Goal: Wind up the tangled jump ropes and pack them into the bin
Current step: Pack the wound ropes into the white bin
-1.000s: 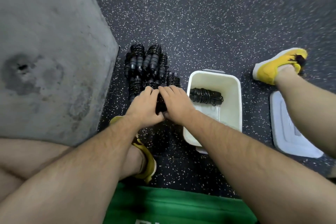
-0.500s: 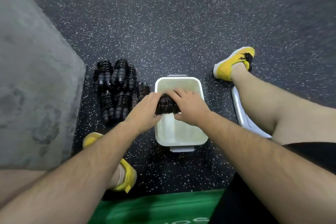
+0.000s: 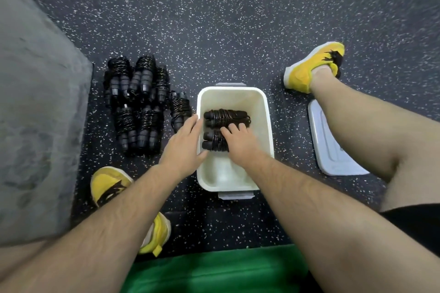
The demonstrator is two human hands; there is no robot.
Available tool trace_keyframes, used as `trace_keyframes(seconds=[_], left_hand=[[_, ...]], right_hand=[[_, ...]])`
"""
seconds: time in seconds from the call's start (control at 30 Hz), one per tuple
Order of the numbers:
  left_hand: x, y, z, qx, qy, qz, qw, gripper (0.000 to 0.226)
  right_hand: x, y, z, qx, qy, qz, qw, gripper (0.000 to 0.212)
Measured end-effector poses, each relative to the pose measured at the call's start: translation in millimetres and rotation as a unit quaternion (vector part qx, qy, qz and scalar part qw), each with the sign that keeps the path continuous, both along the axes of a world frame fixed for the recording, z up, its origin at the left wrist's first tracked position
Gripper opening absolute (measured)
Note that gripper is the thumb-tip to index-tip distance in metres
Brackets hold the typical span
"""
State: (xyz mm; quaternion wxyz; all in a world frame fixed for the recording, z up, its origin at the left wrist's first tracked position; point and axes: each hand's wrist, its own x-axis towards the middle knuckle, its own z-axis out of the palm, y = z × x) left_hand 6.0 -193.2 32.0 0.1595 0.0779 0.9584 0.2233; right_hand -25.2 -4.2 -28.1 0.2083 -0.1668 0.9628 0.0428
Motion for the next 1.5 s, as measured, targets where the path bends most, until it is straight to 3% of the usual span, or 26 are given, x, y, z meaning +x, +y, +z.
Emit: trace_keyframes(seconds=[0.17, 0.37, 0.47, 0.6, 0.77, 0.9, 1.03, 1.23, 1.37, 1.5], left_hand=[[3.3, -2.1, -4.3, 0.021, -0.006, 0.004, 1.000, 0.088], [3.7, -2.4, -10.3, 0.018, -0.011, 0.004, 1.000, 0.088], [3.4, -4.4, -12.0, 0.011, -0.014, 0.000, 1.000, 0.088], [2.5, -7.2, -10.7, 0.005, -0.013, -0.006, 1.000, 0.085], [-1.9, -14.6, -8.3, 0.033, 0.010, 0.022, 0.999, 0.067], [-12.7, -29.5, -7.8, 0.024, 0.011, 0.074, 0.997, 0.062], [-25.5, -54.1, -8.9, -0.012, 0.003, 0.108, 0.994, 0.059], [-36.3, -77.0, -23.8, -0.085, -0.002, 0.089, 0.992, 0.059], [-41.5, -78.9, -38.1, -0.087, -0.023, 0.097, 0.991, 0.062], [-41.0, -77.3, -46.3, -0.067, -0.044, 0.127, 0.989, 0.060]], right_hand=[[0.1, -0.9, -13.9, 0.022, 0.005, 0.002, 1.000, 0.068], [2.7, -7.2, -15.9, 0.008, 0.027, -0.054, 0.998, 0.074], [4.4, -10.4, -11.4, 0.013, 0.025, -0.054, 0.998, 0.066], [-0.1, -4.2, 2.4, -0.005, 0.038, -0.053, 0.998, 0.072], [-17.9, -19.5, 53.1, -0.145, 0.173, -0.067, 0.972, 0.033], [-34.9, -60.6, 82.7, -0.180, 0.256, 0.050, 0.949, 0.028], [-55.0, -116.5, 77.1, -0.136, 0.144, 0.093, 0.976, 0.034], [-75.7, -170.9, 13.3, -0.057, -0.053, -0.046, 0.996, 0.037], [-83.2, -183.3, -30.2, -0.001, -0.111, -0.104, 0.988, 0.044], [-82.7, -181.5, -33.1, -0.091, -0.086, -0.181, 0.976, 0.038]])
